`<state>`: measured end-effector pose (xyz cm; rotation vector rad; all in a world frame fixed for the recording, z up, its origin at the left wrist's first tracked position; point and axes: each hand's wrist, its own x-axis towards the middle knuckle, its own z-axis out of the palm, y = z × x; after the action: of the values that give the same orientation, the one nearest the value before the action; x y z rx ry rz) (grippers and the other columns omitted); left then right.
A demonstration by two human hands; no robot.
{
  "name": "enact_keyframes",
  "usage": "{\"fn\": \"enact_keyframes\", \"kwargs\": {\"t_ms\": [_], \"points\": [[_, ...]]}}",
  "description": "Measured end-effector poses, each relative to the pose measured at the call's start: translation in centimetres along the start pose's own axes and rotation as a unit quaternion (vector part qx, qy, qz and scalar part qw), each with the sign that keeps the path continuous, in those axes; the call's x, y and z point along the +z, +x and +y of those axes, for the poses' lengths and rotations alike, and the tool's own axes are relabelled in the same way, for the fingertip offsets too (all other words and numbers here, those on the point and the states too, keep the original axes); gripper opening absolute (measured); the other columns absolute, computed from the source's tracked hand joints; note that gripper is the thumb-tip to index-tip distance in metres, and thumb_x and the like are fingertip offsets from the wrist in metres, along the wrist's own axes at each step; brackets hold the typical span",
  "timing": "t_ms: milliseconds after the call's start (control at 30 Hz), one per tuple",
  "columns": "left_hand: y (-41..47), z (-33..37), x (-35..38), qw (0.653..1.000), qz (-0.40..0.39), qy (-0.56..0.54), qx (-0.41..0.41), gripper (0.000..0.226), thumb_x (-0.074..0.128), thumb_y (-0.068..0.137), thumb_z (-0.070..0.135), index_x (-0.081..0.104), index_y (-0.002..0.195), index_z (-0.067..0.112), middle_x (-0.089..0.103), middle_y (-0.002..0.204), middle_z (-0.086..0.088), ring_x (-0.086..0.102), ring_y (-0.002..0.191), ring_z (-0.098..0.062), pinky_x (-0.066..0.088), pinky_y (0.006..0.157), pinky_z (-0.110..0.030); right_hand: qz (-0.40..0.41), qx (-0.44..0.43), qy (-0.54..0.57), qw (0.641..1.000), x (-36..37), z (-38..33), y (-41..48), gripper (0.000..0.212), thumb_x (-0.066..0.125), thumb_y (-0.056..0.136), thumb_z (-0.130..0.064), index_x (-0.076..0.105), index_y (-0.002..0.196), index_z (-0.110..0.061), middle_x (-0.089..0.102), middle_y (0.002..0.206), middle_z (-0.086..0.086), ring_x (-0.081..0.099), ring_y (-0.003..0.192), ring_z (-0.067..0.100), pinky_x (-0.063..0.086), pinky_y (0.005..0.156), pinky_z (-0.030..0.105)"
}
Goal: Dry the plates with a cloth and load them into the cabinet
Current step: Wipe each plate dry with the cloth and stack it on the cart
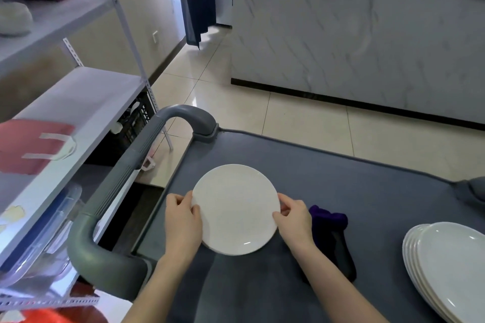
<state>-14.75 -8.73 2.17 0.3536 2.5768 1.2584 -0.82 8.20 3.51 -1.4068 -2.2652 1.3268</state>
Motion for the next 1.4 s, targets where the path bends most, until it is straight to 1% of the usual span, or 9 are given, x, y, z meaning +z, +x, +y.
{"fn": "enact_keyframes", "kwargs": {"t_ms": [167, 267, 433, 600, 800, 967, 1167, 1267, 1400], "points": [[-0.3, 0.2, 0.7, 0.999, 0.028, -0.007, -0.027, 0.007, 0.043, 0.101, 0.013, 0.049, 0.1, 0.015, 0.039, 0.093, 0.012, 0.05, 0.084, -0.008, 0.036, 0.066, -0.02, -0.03, 0.0, -0.007, 1.0, -0.3, 0.2, 0.2, 0.041, 0.054, 0.086, 0.0, 0.069, 0.116, -0.024, 0.057, 0.108, 0.013, 0.057, 0.085, 0.02, 0.039, 0.067, 0.019], [-0.5, 0.4, 0.8, 0.999, 0.046, 0.017, -0.018, 0.004, 0.044, 0.101, 0.015, 0.046, 0.1, 0.017, 0.038, 0.096, 0.007, 0.043, 0.092, 0.007, 0.032, 0.064, -0.017, -0.044, 0.002, 0.026, 0.999, -1.0, 0.7, 0.0, 0.042, 0.06, 0.089, -0.008, 0.065, 0.125, -0.028, 0.058, 0.109, 0.009, 0.06, 0.091, 0.018, 0.047, 0.081, 0.023], [-0.6, 1.0, 0.9, 0.99, 0.051, 0.135, 0.009, 0.017, 0.048, 0.094, 0.004, 0.06, 0.105, 0.0, 0.041, 0.109, -0.01, 0.038, 0.101, -0.027, 0.04, 0.086, -0.04, -0.03, -0.002, 0.079, 0.996, -3.6, 2.0, -0.1, 0.034, 0.064, 0.093, -0.013, 0.064, 0.126, -0.022, 0.062, 0.104, 0.001, 0.062, 0.093, 0.014, 0.055, 0.091, 0.038], [-3.1, 4.6, 2.9, 0.988, 0.084, 0.104, 0.078, 0.039, 0.06, 0.089, 0.005, 0.06, 0.128, 0.008, 0.049, 0.116, -0.016, 0.043, 0.11, -0.034, 0.04, 0.097, -0.045, 0.003, -0.025, 0.103, 0.994, -8.0, 4.1, -0.6, 0.027, 0.063, 0.092, -0.009, 0.068, 0.107, -0.03, 0.068, 0.099, 0.0, 0.063, 0.081, 0.012, 0.056, 0.084, 0.035], [-8.3, 11.6, 10.4, 0.977, -0.078, -0.002, 0.197, 0.024, 0.057, 0.092, 0.007, 0.07, 0.107, 0.019, 0.067, 0.095, 0.006, 0.062, 0.088, -0.013, 0.047, 0.082, -0.029, 0.06, -0.015, 0.108, 0.992, -15.5, 9.5, -2.6, 0.024, 0.062, 0.092, -0.008, 0.071, 0.105, -0.026, 0.071, 0.099, -0.008, 0.065, 0.089, 0.01, 0.05, 0.074, 0.026], [-13.2, 16.3, 17.5, 0.952, -0.204, -0.018, 0.228, 0.018, 0.059, 0.093, 0.013, 0.07, 0.102, 0.024, 0.07, 0.09, 0.01, 0.063, 0.085, -0.006, 0.044, 0.076, -0.015, 0.154, 0.016, 0.073, 0.985, -22.4, 15.2, -4.8, 0.023, 0.062, 0.092, -0.011, 0.072, 0.108, -0.024, 0.071, 0.098, -0.008, 0.062, 0.085, 0.001, 0.042, 0.068, 0.004], [-17.9, 19.4, 24.8, 0.921, -0.32, 0.019, 0.22, 0.025, 0.061, 0.094, 0.025, 0.064, 0.119, 0.024, 0.061, 0.096, 0.016, 0.058, 0.086, 0.003, 0.04, 0.066, -0.004, 0.23, 0.072, -0.059, 0.969, -29.0, 21.8, -7.5, 0.035, 0.065, 0.088, -0.013, 0.065, 0.121, -0.022, 0.061, 0.115, 0.003, 0.057, 0.097, 0.017, 0.044, 0.086, 0.026], [-19.8, 20.3, 27.5, 0.907, -0.352, 0.056, 0.223, 0.038, 0.064, 0.091, 0.028, 0.057, 0.128, 0.024, 0.056, 0.108, 0.009, 0.058, 0.091, -0.003, 0.04, 0.073, -0.014, 0.236, 0.106, -0.122, 0.958, -31.0, 24.2, -8.2, 0.044, 0.064, 0.088, -0.017, 0.059, 0.131, -0.022, 0.051, 0.126, 0.005, 0.044, 0.117, 0.023, 0.041, 0.096, 0.03], [-21.1, 20.4, 29.6, 0.911, -0.348, 0.083, 0.204, 0.056, 0.068, 0.087, 0.027, 0.047, 0.139, 0.024, 0.043, 0.12, 0.006, 0.053, 0.102, -0.012, 0.04, 0.085, -0.021, 0.229, 0.131, -0.141, 0.954, -32.3, 26.2, -8.3, 0.052, 0.063, 0.088, -0.018, 0.051, 0.139, -0.02, 0.045, 0.13, 0.004, 0.038, 0.119, 0.021, 0.042, 0.098, 0.031]]}}
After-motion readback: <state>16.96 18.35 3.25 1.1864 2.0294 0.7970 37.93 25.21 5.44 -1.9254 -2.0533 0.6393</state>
